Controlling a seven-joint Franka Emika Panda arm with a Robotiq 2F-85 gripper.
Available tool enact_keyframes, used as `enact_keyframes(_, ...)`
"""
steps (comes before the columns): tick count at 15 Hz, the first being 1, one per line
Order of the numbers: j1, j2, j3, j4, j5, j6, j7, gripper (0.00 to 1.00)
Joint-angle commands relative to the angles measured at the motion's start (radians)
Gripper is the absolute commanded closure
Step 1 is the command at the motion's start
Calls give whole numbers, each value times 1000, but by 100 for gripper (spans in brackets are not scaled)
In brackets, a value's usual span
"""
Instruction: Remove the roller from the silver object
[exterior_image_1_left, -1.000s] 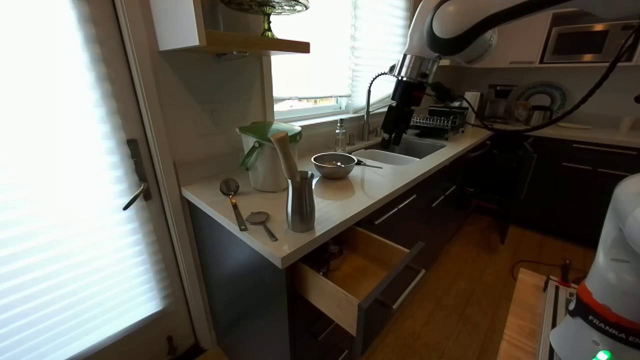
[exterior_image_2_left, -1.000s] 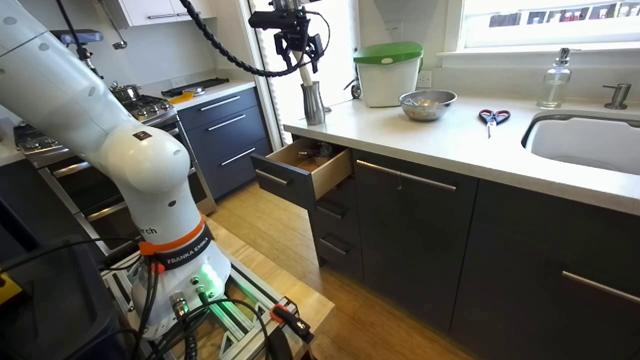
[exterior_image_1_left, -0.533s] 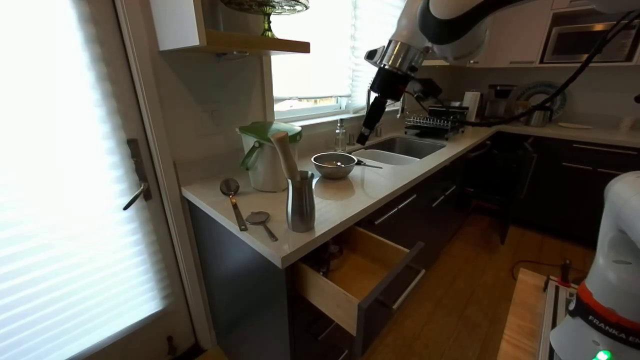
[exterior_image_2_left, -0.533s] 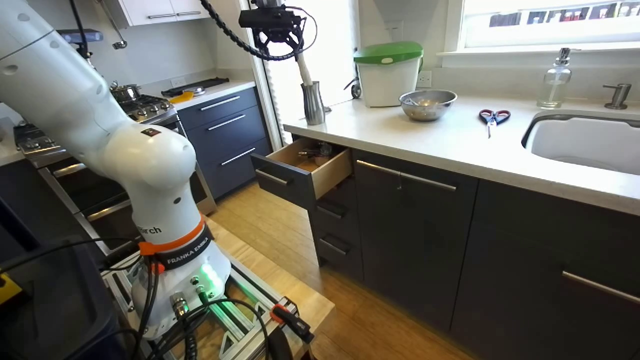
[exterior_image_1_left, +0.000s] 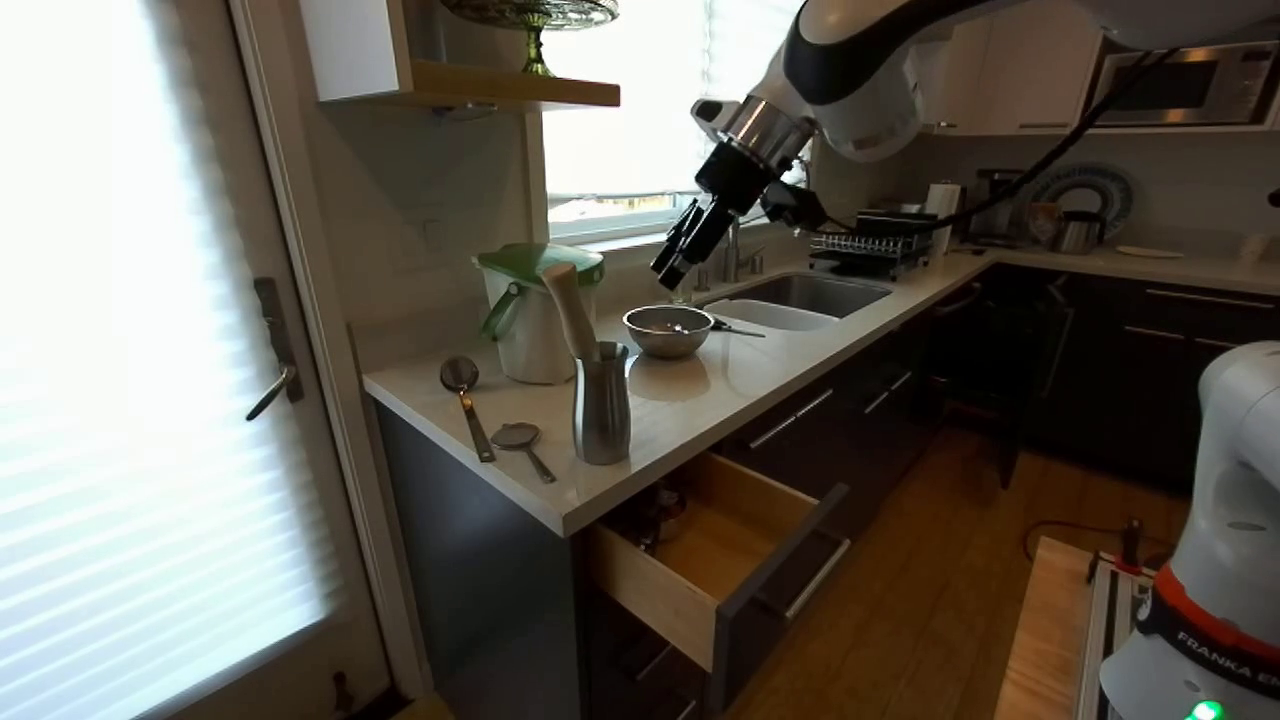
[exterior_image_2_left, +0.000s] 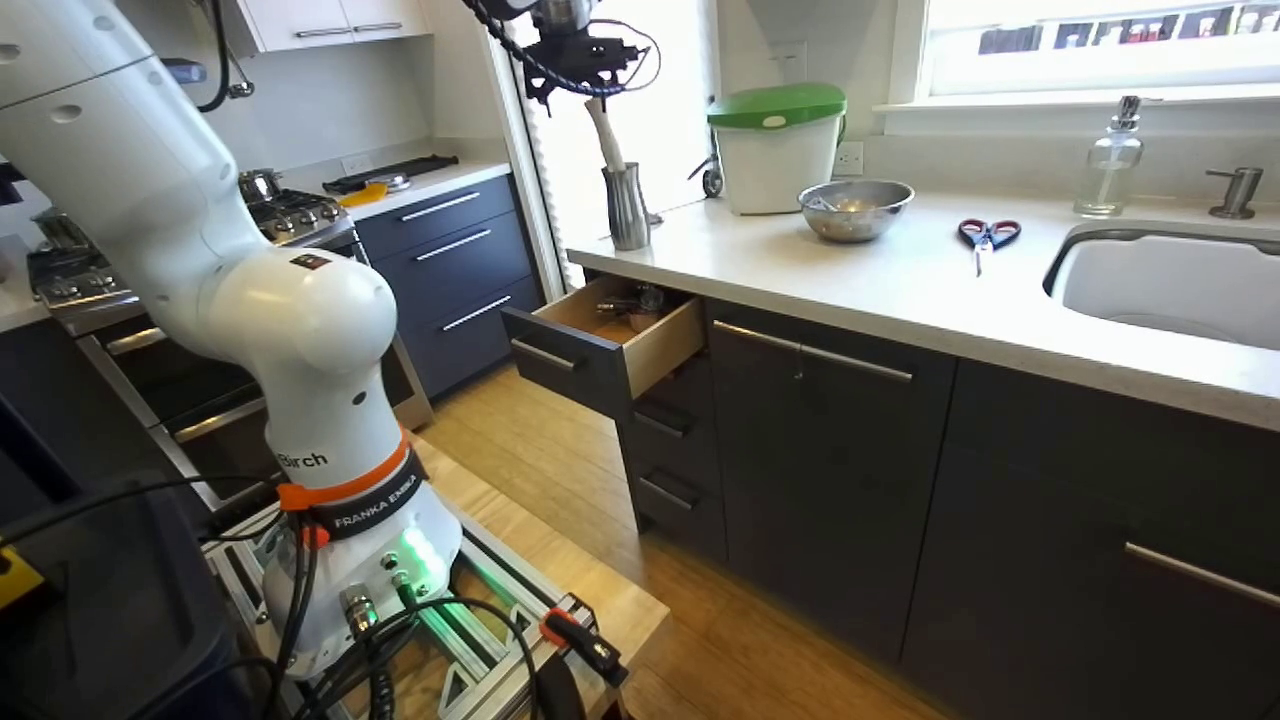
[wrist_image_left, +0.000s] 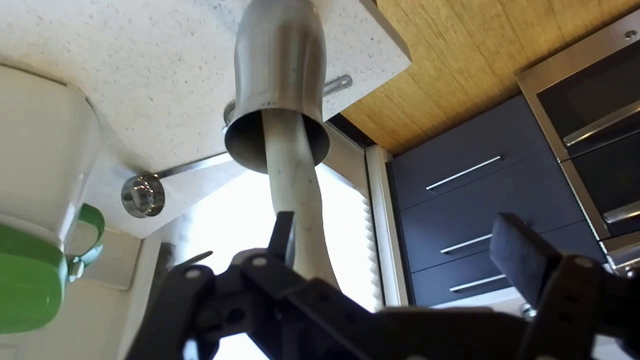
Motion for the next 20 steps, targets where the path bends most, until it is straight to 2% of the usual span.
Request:
enact_keyframes(1,-1,89,-22,76,154,-35,-234,0)
enact_keyframes(2,-14,106,-19,94,193,-63,-292,0)
enact_keyframes(3,-45,64,28,49,130,-16,-188,0)
enact_keyframes(5,-55,94,30,74,171,-31,-253,0)
enact_keyframes(11,-57,104,31,86,175,-39,-266,0)
enact_keyframes(15,-55,146,37,113,293,-46,-454,0)
enact_keyframes(20,-95,204,61,138,388,-41,-622,0)
